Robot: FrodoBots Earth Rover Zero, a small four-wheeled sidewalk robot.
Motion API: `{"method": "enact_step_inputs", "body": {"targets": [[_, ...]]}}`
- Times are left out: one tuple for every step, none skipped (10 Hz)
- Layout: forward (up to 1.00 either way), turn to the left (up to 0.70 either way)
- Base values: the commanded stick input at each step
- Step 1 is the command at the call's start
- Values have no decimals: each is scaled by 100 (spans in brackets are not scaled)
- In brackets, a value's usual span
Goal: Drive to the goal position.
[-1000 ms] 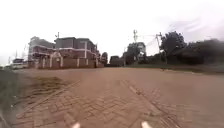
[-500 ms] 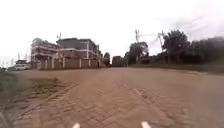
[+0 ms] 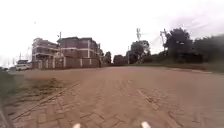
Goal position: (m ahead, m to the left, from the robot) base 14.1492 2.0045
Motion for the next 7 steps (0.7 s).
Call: {"method": "enact_step_inputs", "body": {"targets": [[50,12],[50,11],[50,10],[50,8],[50,8],[50,7],[50,7]]}}
